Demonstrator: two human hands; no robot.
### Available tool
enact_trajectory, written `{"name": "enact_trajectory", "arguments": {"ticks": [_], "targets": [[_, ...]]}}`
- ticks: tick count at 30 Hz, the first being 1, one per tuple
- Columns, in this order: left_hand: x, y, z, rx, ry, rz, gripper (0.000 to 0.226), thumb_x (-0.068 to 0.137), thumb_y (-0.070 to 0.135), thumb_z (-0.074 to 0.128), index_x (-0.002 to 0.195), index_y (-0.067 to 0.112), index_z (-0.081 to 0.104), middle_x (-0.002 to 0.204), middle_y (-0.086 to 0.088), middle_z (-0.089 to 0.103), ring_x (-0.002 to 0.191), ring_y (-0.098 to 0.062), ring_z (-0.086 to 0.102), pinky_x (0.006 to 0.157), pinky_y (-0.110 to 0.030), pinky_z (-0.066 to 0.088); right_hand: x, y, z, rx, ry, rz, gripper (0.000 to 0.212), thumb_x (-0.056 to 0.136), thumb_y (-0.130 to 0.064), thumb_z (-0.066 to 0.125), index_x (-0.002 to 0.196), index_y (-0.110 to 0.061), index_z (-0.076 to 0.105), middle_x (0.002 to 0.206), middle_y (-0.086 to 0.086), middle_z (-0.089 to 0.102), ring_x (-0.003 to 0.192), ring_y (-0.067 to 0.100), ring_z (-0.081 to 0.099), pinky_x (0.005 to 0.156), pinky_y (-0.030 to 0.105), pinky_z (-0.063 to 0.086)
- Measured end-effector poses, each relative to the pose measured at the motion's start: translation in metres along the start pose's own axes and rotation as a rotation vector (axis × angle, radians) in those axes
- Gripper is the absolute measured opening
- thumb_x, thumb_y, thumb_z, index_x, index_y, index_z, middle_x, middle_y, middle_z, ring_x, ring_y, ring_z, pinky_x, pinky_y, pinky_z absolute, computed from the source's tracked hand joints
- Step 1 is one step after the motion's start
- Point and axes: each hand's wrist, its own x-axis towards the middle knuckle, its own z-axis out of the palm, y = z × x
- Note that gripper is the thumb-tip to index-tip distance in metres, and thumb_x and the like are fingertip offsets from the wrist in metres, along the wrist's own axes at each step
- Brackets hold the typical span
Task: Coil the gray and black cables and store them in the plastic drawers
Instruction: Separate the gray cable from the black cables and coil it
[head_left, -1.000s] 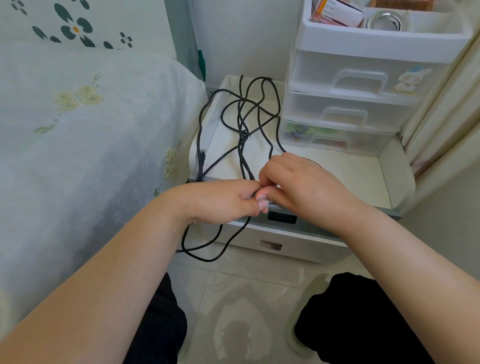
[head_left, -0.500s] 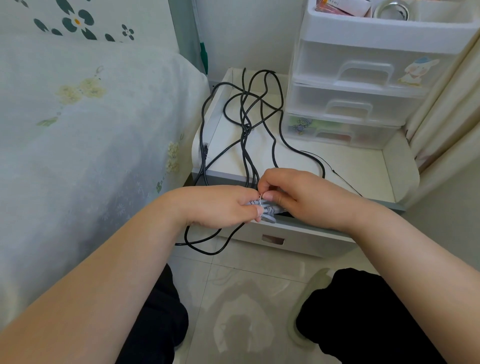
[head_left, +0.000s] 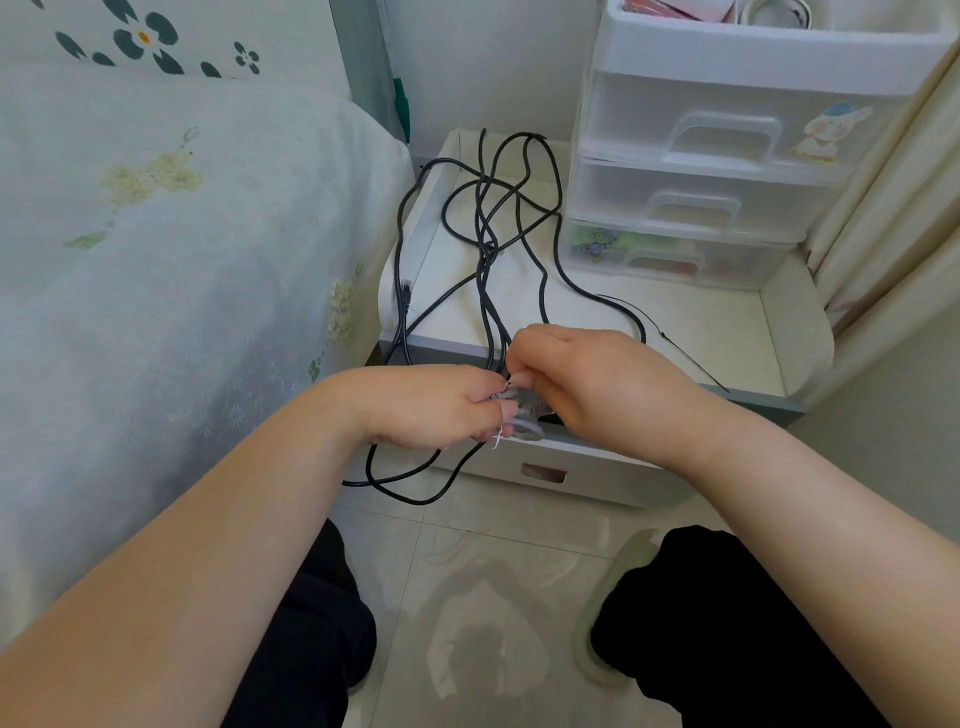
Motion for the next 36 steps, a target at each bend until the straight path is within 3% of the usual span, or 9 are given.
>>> {"name": "enact_trajectory", "arguments": {"ticks": [3, 8, 13, 18, 22, 26, 31, 33, 36], "targets": [[0.000, -0.001, -0.001, -0.095, 0.016, -0.007, 0.032, 0.102, 0.036, 0.034, 0.098, 0.013, 0.054, 0.073, 0.011, 0.049, 0.069, 0.003, 0.050, 0.076, -0.030, 0.051, 0.000, 0.006, -0.003, 0.119, 0.001, 0.094, 0.011, 0.096, -0.027, 0.048, 0.104, -0.022, 0.055, 0.095, -0.011, 0.059, 0.084, 0.017, 0.056, 0.070, 0.032, 0.045], [-0.001, -0.001, -0.006, -0.488, 0.113, 0.018, 0.026, 0.102, 0.031, 0.039, 0.083, 0.019, 0.051, 0.059, 0.012, 0.036, 0.059, -0.008, 0.034, 0.065, -0.026, 0.043, -0.004, 0.006, 0.001, 0.015, 0.048, -0.024, 0.047, 0.077, -0.047, 0.070, 0.114, -0.024, 0.053, 0.114, -0.005, 0.050, 0.101, 0.014, 0.048, 0.075, 0.027, 0.042], [0.001, 0.003, -0.005, -0.672, 0.115, 0.044, 0.024, 0.102, 0.025, 0.040, 0.082, 0.015, 0.050, 0.058, 0.009, 0.037, 0.058, -0.010, 0.031, 0.063, -0.026, 0.038, -0.001, 0.008, 0.015, -0.237, 0.346, -0.224, 0.013, 0.090, -0.023, 0.062, 0.092, -0.011, 0.066, 0.100, 0.009, 0.062, 0.089, 0.029, 0.053, 0.089, 0.040, 0.042], [0.000, 0.003, -0.007, -0.720, 0.069, 0.026, 0.024, 0.102, 0.024, 0.040, 0.084, 0.017, 0.054, 0.061, 0.007, 0.036, 0.057, -0.010, 0.031, 0.063, -0.027, 0.037, 0.000, 0.004, 0.009, -0.151, 0.281, -0.169, 0.016, 0.092, -0.016, 0.052, 0.093, -0.008, 0.065, 0.098, 0.008, 0.062, 0.076, 0.027, 0.055, 0.058, 0.028, 0.039], [0.000, 0.000, -0.008, -0.652, 0.070, -0.001, 0.024, 0.103, 0.029, 0.037, 0.090, 0.015, 0.052, 0.062, 0.007, 0.035, 0.056, -0.009, 0.032, 0.064, -0.026, 0.039, 0.000, 0.006, 0.007, 0.070, 0.219, -0.044, 0.007, 0.092, -0.018, 0.055, 0.093, -0.012, 0.059, 0.112, 0.000, 0.057, 0.086, 0.020, 0.057, 0.060, 0.036, 0.049], [0.003, 0.001, -0.007, -0.521, 0.063, -0.054, 0.024, 0.102, 0.030, 0.037, 0.090, 0.015, 0.050, 0.062, 0.007, 0.035, 0.056, -0.008, 0.032, 0.062, -0.025, 0.041, 0.001, 0.007, 0.009, 0.024, 0.173, -0.090, 0.006, 0.092, -0.020, 0.050, 0.094, -0.018, 0.056, 0.132, -0.008, 0.056, 0.096, 0.017, 0.060, 0.062, 0.031, 0.050], [0.004, -0.001, -0.011, -0.537, -0.026, -0.101, 0.020, 0.102, 0.025, 0.039, 0.087, 0.015, 0.049, 0.061, 0.006, 0.035, 0.057, -0.010, 0.030, 0.060, -0.024, 0.037, 0.007, 0.004, 0.015, -0.233, 0.139, -0.173, 0.023, 0.074, 0.001, 0.059, 0.092, -0.015, 0.060, 0.087, 0.001, 0.064, 0.082, 0.027, 0.059, 0.052, 0.025, 0.037], [0.005, -0.003, -0.014, -0.582, -0.050, -0.098, 0.020, 0.102, 0.017, 0.037, 0.086, 0.015, 0.049, 0.061, 0.005, 0.036, 0.057, -0.011, 0.031, 0.059, -0.024, 0.036, 0.010, 0.002, 0.013, -0.299, 0.177, -0.225, 0.026, 0.070, 0.005, 0.052, 0.088, -0.012, 0.060, 0.081, 0.003, 0.061, 0.078, 0.027, 0.057, 0.056, 0.025, 0.031], [0.003, -0.007, -0.017, -0.616, -0.085, -0.073, 0.019, 0.100, 0.011, 0.036, 0.086, 0.014, 0.049, 0.062, 0.005, 0.037, 0.058, -0.011, 0.032, 0.061, -0.025, 0.036, 0.012, 0.002, 0.012, -0.319, 0.215, -0.308, 0.027, 0.077, 0.002, 0.038, 0.084, -0.008, 0.062, 0.080, 0.006, 0.063, 0.078, 0.029, 0.058, 0.059, 0.031, 0.042]]}}
